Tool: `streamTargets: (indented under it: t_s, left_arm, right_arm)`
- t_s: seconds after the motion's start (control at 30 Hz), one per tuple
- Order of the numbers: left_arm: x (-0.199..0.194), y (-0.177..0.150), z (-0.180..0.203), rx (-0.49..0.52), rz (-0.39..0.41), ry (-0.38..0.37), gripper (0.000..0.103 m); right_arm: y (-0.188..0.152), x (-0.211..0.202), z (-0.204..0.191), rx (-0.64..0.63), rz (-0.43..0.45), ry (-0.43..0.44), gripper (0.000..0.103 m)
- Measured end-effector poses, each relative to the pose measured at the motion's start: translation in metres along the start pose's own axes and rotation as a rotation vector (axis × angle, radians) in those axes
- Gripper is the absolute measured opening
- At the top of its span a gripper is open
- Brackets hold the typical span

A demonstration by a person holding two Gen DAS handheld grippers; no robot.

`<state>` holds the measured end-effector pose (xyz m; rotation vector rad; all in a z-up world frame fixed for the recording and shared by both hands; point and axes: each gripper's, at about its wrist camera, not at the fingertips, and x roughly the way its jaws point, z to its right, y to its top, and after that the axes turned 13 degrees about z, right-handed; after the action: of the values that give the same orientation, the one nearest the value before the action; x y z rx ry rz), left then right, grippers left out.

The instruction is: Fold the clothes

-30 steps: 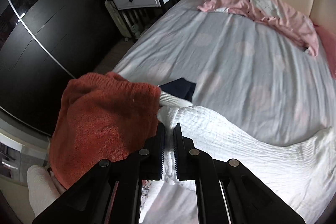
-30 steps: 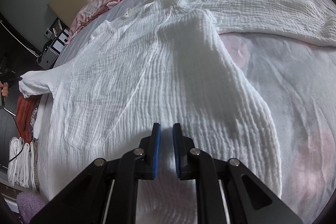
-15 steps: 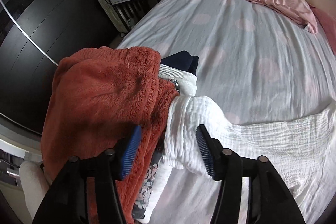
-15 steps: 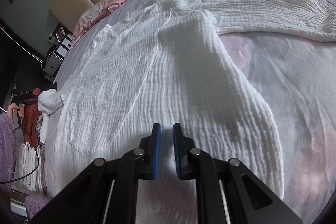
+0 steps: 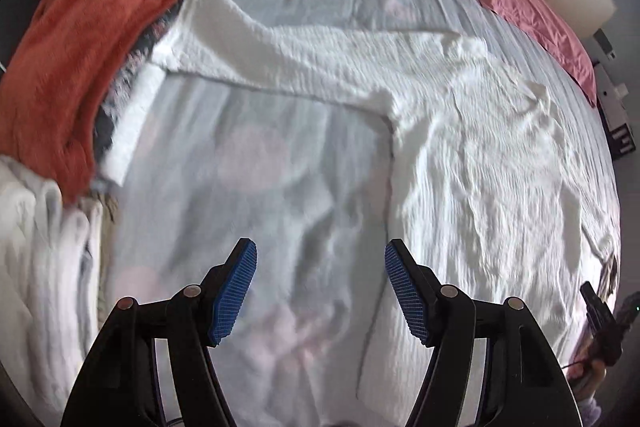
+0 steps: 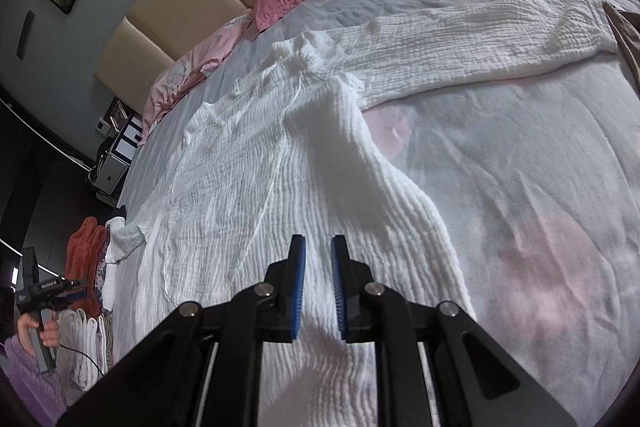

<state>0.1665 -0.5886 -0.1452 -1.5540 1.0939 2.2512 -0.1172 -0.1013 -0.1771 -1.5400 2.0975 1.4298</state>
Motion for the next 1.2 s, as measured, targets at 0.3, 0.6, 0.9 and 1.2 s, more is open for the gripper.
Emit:
streamTargets:
  t_s: [0.3, 0.6, 0.9, 1.2]
  left_arm:
    - [-0.012, -0.080, 0.018, -0.099, -0.092, -0.050, 0.068]
    - [-0.015, -0.113, 0.017, 0.006, -0.221, 0.048, 0.068]
    - [0.026, -0.134, 0.025, -0.031, -0.311, -0.058, 0.068]
    - [0.037, -0.143, 0.060, 0.070, -0.308, -0.152, 0.047]
  right_arm:
    - [-0.023, -0.042, 0.040, 0.119, -0.121, -0.193, 0.021]
    - [-0.042, -0.091, 0.066, 0.187, -0.286, -0.364, 0.041]
    - [-0.062, -0.081, 0.100, 0.290, -0.337, -0.311, 0.046]
    - [-0.068, -0.076, 0.078, 0.180, -0.369, -0.298, 0.044]
